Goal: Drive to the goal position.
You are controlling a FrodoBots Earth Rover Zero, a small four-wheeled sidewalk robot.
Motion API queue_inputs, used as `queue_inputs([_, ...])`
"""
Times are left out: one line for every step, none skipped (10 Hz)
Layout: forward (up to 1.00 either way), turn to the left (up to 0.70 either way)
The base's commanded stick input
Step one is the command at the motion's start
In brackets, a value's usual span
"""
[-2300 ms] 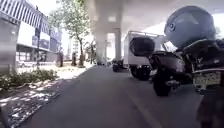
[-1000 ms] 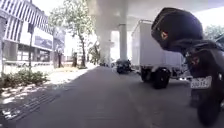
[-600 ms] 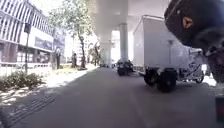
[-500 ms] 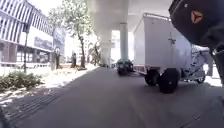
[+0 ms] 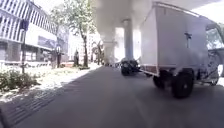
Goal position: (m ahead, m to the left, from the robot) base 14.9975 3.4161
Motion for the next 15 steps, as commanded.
queue_inputs([0.70, 0.00])
queue_inputs([0.70, 0.00])
queue_inputs([0.70, 0.00])
queue_inputs([0.70, 0.00])
queue_inputs([0.70, 0.00])
queue_inputs([0.70, 0.00])
queue_inputs([0.70, 0.00])
queue_inputs([0.70, 0.00])
queue_inputs([0.70, 0.00])
queue_inputs([0.70, 0.00])
queue_inputs([0.70, 0.00])
queue_inputs([0.70, 0.00])
queue_inputs([0.70, 0.00])
queue_inputs([0.70, 0.06])
queue_inputs([0.70, 0.14])
